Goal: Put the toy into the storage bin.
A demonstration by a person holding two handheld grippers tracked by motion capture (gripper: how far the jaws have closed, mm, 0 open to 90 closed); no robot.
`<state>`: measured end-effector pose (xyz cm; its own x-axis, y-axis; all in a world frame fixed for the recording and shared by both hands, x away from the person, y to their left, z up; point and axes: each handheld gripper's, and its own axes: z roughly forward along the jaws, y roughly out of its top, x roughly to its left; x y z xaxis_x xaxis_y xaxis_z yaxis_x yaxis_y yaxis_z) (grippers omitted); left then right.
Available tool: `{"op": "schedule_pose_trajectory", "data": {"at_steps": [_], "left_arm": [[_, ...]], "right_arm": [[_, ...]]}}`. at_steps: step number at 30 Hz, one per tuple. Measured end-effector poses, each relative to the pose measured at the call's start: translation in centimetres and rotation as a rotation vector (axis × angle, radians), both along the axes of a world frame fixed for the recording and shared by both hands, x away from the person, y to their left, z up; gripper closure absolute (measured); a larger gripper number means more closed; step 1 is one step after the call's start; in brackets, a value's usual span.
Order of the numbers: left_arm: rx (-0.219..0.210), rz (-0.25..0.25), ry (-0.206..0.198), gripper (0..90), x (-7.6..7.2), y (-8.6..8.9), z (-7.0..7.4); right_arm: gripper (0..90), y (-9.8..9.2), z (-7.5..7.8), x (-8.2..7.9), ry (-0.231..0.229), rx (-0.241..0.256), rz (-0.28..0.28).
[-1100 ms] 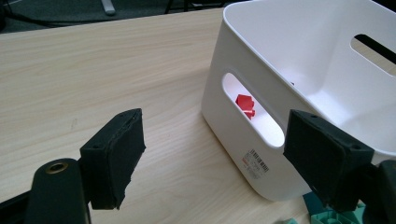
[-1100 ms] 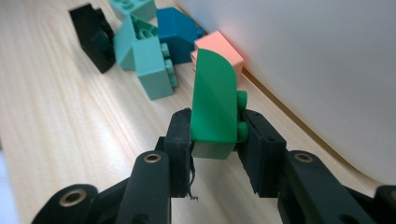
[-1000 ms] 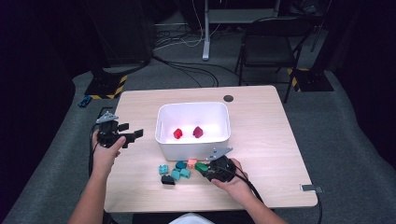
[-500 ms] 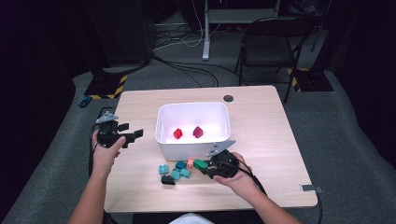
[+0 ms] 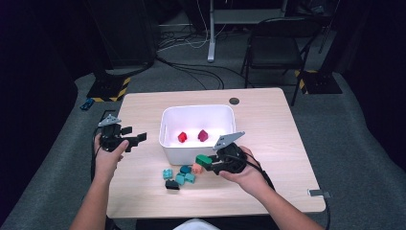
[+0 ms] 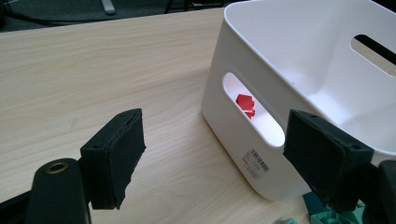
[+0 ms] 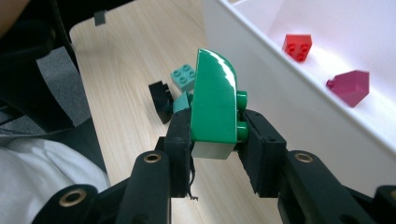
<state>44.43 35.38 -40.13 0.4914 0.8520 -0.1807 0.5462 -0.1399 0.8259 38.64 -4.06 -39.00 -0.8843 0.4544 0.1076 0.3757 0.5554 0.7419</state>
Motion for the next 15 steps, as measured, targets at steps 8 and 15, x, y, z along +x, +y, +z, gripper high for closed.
{"op": "schedule_pose_trajectory", "data": {"at_steps": [8,15], "left_arm": [[-0.008,0.005,0.005,20.2,0.0,0.0,0.0],[-0.014,0.009,0.005,20.3,0.0,0.1,0.0]], "right_arm": [[65.2,0.0,2.2,0.6,-0.013,0.031,0.006],[65.2,0.0,4.1,1.9,-0.037,0.050,-0.022]]}}
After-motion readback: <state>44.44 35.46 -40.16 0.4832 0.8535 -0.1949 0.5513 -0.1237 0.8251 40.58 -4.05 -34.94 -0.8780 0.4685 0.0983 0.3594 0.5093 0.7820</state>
